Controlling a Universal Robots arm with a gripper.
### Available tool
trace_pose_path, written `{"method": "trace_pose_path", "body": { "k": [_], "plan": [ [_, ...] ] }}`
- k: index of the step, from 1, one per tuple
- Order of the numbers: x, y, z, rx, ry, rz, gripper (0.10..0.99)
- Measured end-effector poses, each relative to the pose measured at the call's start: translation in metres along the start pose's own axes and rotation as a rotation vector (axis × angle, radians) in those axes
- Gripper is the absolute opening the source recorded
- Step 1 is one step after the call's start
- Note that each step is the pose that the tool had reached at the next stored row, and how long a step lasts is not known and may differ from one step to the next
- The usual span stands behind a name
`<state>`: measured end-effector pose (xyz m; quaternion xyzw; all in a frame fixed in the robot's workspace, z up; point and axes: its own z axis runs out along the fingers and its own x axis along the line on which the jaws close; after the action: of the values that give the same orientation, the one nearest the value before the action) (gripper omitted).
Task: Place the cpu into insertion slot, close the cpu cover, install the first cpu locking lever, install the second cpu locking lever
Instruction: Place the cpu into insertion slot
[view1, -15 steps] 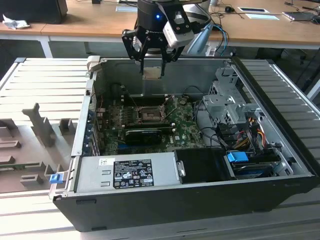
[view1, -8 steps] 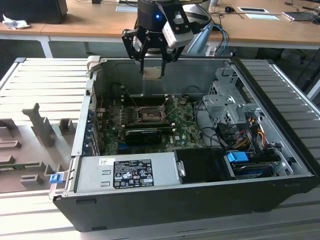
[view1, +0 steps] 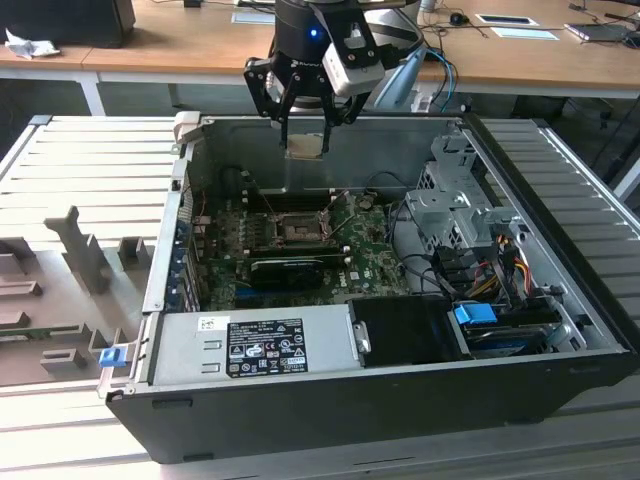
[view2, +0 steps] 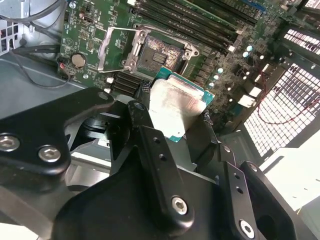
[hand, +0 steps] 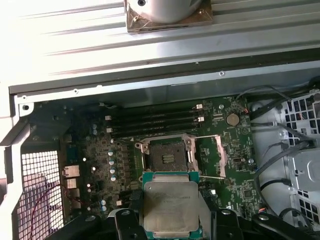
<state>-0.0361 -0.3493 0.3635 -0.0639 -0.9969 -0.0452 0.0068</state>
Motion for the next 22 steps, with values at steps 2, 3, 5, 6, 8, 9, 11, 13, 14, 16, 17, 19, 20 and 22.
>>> {"method": "trace_pose_path", "body": {
  "k": [2, 3, 5, 6, 8, 9, 11, 13, 14, 16, 17, 19, 20, 22],
  "plan": [
    [0.0000, 0.0000, 0.0000, 0.000, -0.0004, 0.005, 0.529],
    [0.0000, 0.0000, 0.0000, 0.000, -0.0009, 0.010, 0.529],
    [0.0000, 0.0000, 0.0000, 0.000, -0.0016, 0.017, 0.529],
    [0.0000, 0.0000, 0.0000, 0.000, -0.0017, 0.019, 0.529],
    [0.0000, 0.0000, 0.0000, 0.000, -0.0022, 0.025, 0.529],
    [0.0000, 0.0000, 0.0000, -0.001, -0.0024, 0.026, 0.529],
    [0.0000, 0.0000, 0.0000, -0.001, -0.0030, 0.033, 0.529],
    [0.0000, 0.0000, 0.0000, -0.001, -0.0037, 0.041, 0.529],
    [0.0000, 0.0000, 0.0000, -0.001, -0.0038, 0.043, 0.529],
    [0.0000, 0.0000, 0.0000, -0.001, -0.0047, 0.052, 0.529],
    [0.0000, 0.0000, 0.0000, -0.001, -0.0050, 0.056, 0.529],
    [0.0000, 0.0000, 0.0000, -0.001, -0.0064, 0.072, 0.529],
    [0.0000, 0.0000, 0.0000, -0.002, -0.0072, 0.080, 0.529],
    [0.0000, 0.0000, 0.0001, -0.002, -0.0083, 0.093, 0.529]
  ]
}}
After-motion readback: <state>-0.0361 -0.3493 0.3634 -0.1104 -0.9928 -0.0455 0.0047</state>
